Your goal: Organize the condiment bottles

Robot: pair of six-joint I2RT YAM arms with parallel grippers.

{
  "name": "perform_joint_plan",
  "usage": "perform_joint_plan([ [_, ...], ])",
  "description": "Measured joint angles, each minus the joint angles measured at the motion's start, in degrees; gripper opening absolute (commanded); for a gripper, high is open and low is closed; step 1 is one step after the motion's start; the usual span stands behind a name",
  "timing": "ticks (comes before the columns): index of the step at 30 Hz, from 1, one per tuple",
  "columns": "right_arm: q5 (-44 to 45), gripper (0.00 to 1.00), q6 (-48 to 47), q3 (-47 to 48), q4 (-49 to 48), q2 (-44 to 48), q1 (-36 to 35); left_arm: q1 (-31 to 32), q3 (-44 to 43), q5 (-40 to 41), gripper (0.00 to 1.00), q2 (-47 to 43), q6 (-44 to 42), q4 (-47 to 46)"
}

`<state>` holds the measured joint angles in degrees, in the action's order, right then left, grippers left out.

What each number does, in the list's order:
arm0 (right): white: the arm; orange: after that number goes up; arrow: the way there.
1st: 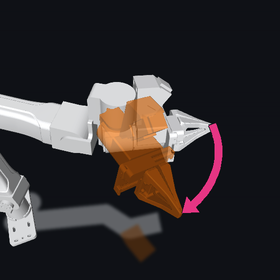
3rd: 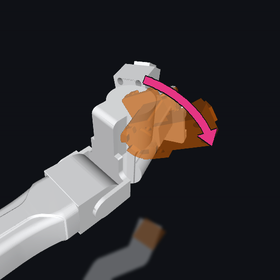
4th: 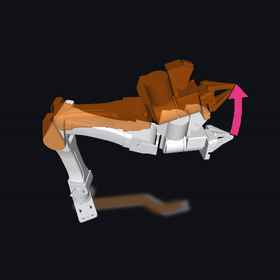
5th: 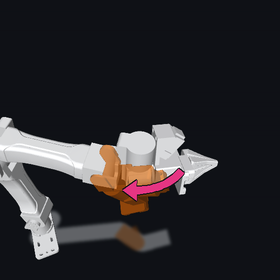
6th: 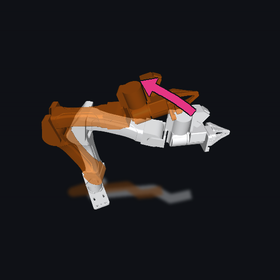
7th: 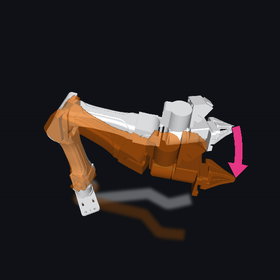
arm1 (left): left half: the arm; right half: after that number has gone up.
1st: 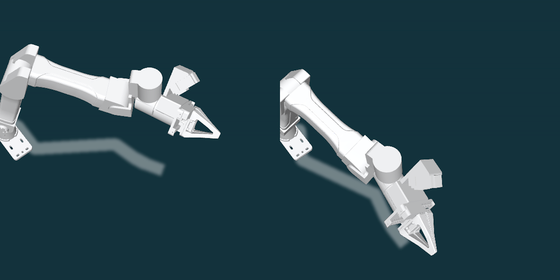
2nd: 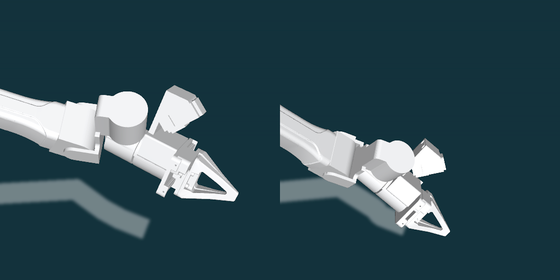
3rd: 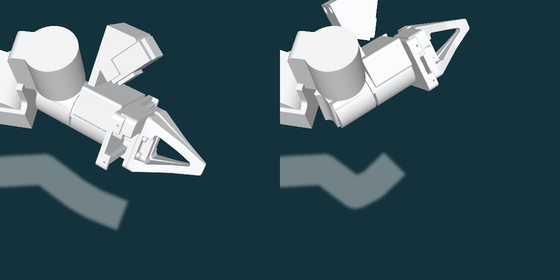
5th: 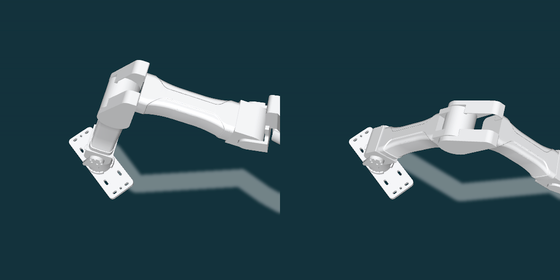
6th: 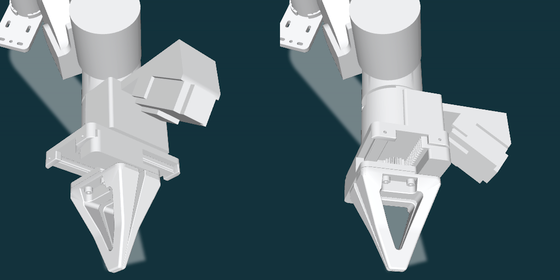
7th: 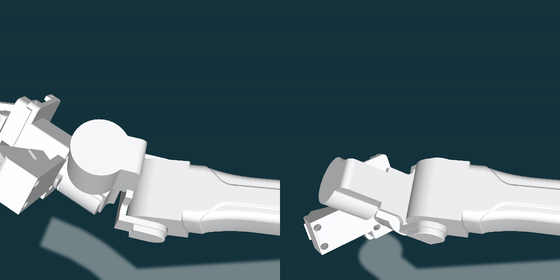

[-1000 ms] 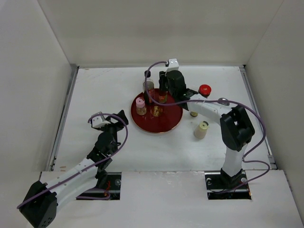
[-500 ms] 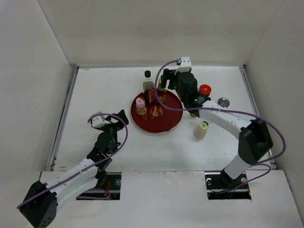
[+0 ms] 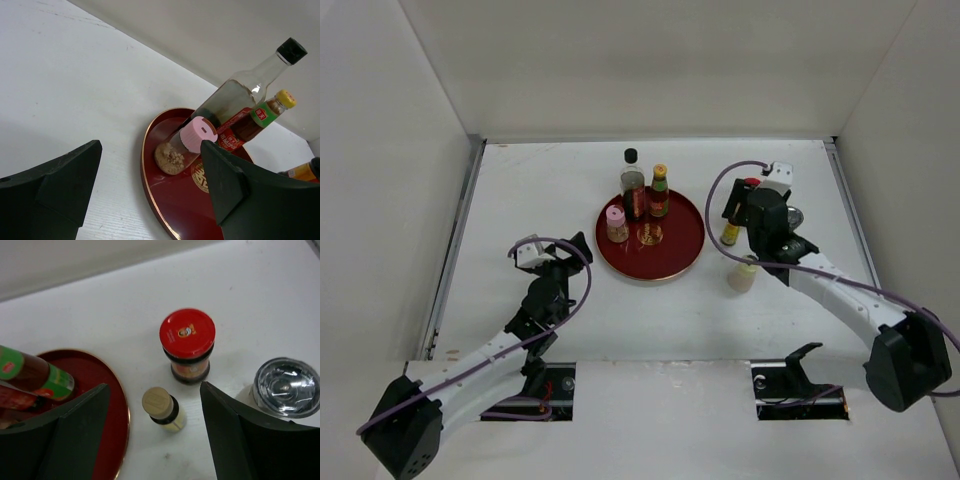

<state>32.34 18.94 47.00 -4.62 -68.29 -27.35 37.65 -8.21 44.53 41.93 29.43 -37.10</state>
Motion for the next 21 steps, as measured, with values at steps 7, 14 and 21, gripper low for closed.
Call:
perform_joint_plan([
  [7,-3.0,0.65,0.9,0.0,2.2,-6.7,1.0,0.0,0.0,-0.2,0.80,0.8,0.0,0.0],
  [14,-4.7,0.39,1.0,1.9,2.4,-12.3,3.6,-0.2,0.0,-0.2,0.80,0.5,0.0,-0.2],
  [21,-2.8,0.26,-0.1,1.9,3.0,-9.8,2.5,-0.1,0.0,-0.2,0.80,0.5,0.2,-0.2],
])
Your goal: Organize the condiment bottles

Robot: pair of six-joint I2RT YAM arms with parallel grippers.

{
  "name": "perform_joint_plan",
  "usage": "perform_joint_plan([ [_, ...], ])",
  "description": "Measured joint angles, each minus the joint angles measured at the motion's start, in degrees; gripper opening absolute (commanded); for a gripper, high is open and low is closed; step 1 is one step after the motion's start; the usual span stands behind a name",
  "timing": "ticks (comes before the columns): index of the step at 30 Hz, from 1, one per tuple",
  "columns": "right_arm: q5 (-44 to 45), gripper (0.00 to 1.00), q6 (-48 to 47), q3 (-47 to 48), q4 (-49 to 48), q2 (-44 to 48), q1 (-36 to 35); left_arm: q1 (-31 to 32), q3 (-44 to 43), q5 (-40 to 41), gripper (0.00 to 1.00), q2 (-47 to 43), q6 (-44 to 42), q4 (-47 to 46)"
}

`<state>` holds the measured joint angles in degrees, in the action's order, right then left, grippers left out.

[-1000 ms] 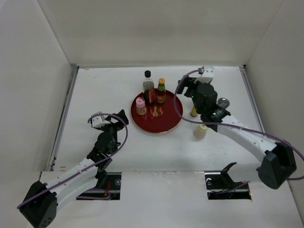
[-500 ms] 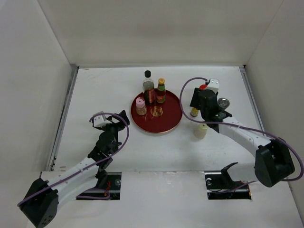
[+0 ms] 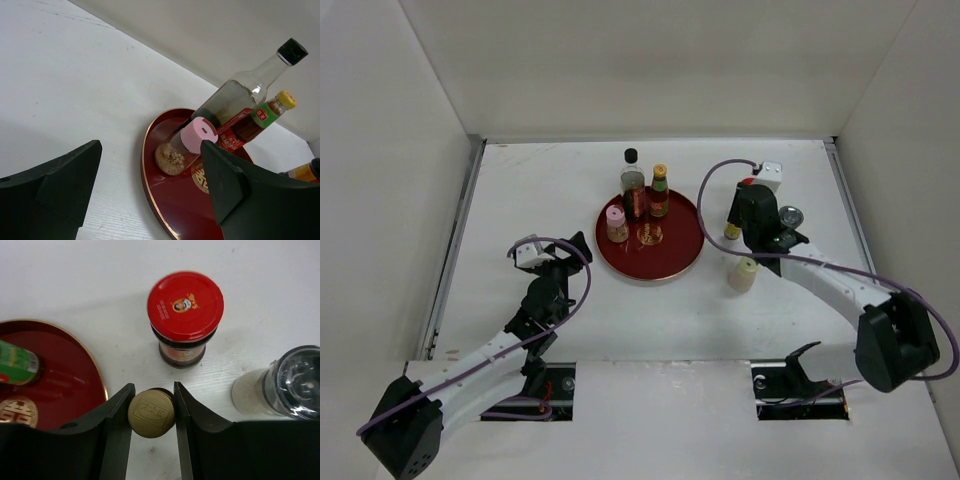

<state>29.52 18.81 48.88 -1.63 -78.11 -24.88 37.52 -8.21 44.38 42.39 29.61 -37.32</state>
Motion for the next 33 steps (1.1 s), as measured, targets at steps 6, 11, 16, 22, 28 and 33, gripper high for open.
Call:
perform_joint_plan([
  [6,3.8,0.26,-3.1,1.8,-2.4,6.5,-10.5,-0.3,0.0,0.0,0.80,-0.4,0.5,0.0],
  [11,3.1,0.26,-3.4,8.8,-7.6,-3.1,-22.9,-1.8,0.9,0.0,0.81,-1.4,1.6,-0.1],
  [16,1.4,0.27,-3.7,13.2,-9.8,-13.9,-30.7,-3.0,1.5,0.0,0.81,-2.3,2.6,0.6],
  [22,0.9,0.30,-3.8,15.2,-10.0,-19.5,-33.8,-3.4,1.5,-0.2,0.81,-2.5,3.2,0.7],
  [28,1.6,0.46,-3.8,15.2,-11.0,-21.6,-35.5,-3.4,1.5,-0.5,0.81,-2.5,3.4,0.7],
  [33,2.3,0.83,-3.4,14.5,-13.4,-21.3,-36.3,-3.4,1.5,-0.9,0.81,-2.5,3.5,0.7],
])
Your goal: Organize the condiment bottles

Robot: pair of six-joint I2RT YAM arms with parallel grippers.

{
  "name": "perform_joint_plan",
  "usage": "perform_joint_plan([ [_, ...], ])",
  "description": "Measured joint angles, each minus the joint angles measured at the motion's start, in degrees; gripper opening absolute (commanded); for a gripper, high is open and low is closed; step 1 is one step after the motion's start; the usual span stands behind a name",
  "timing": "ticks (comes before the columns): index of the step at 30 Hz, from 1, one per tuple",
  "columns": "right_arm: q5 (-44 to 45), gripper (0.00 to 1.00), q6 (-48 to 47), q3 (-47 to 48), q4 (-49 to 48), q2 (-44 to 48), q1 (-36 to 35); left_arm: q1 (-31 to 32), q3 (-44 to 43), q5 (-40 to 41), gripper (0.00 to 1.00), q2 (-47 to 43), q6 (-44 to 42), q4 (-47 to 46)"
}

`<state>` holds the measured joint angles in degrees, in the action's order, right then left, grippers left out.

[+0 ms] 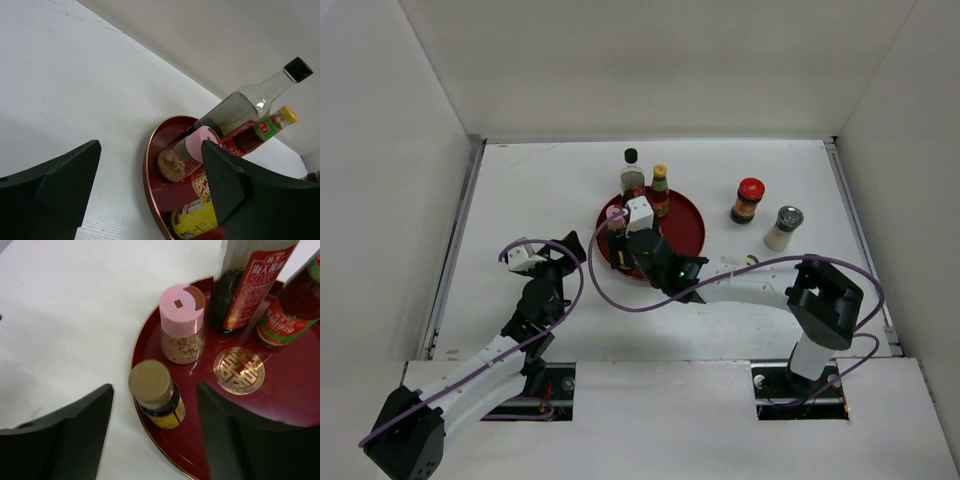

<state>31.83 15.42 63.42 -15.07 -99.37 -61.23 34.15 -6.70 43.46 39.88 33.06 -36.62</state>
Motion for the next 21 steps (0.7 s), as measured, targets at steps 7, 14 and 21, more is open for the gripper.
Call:
perform_joint_plan([
  [7,0.4,0.97,-0.2,-6.9,-0.3,12.8,0.5,0.0,0.0,-0.2,0.81,0.0,0.0,0.0],
  [14,8.7,0.98,2.8,-20.7,1.4,36.6,7.9,0.7,0.0,-0.3,0.81,0.0,0.0,0.0],
  [21,15.2,0.97,14.6,-30.0,25.4,45.8,18.7,0.9,0.0,-0.4,0.82,0.2,0.0,0.0],
])
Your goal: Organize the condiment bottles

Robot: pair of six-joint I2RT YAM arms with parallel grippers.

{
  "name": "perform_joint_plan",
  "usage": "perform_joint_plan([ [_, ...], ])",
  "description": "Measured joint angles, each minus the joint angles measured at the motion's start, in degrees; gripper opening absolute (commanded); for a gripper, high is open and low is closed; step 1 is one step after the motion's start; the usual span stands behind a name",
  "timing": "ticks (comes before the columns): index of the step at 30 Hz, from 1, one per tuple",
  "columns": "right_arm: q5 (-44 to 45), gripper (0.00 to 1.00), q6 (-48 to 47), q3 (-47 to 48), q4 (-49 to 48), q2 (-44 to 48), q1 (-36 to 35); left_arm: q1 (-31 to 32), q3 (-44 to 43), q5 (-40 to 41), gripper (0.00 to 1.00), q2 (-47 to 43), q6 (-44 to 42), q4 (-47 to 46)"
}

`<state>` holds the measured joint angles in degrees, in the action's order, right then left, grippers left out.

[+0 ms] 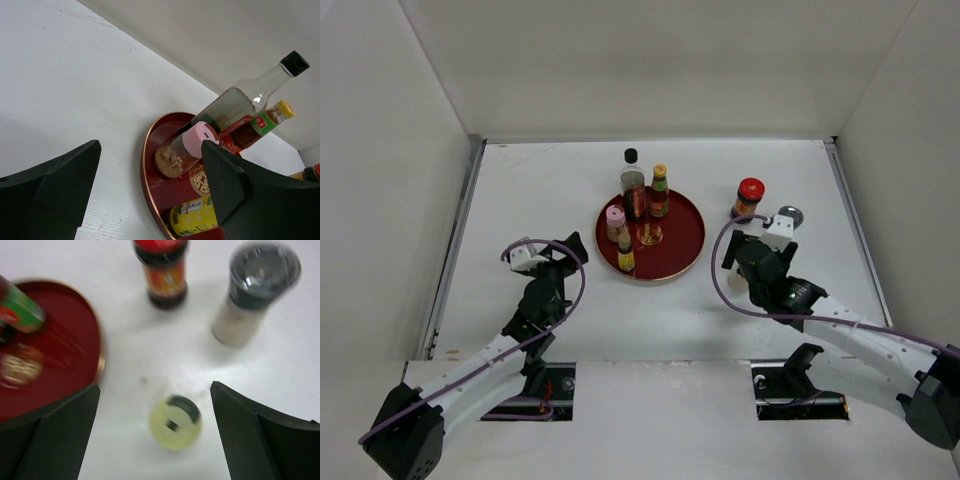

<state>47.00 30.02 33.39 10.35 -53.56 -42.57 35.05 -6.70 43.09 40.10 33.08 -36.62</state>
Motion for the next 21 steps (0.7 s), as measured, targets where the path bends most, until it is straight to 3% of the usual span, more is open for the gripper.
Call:
perform_joint_plan([
  [6,-3.3,0.90,5.5,-2.4,7.2,-2.1,1.0,0.2,0.0,0.0,0.82,1.9,0.0,0.0],
  [11,-3.9,0.56,6.4,-2.5,5.0,-8.3,2.8,0.3,0.0,-0.1,0.82,1.5,0.0,0.0],
  [13,-3.1,0.50,5.9,-2.5,2.5,-10.2,3.2,0.3,0.0,-0.1,0.82,1.4,0.0,0.0],
  [21,0.9,0.48,-1.8,-0.4,-6.2,-10.3,-3.5,0.3,0.0,-0.1,0.82,2.0,0.2,0.0],
])
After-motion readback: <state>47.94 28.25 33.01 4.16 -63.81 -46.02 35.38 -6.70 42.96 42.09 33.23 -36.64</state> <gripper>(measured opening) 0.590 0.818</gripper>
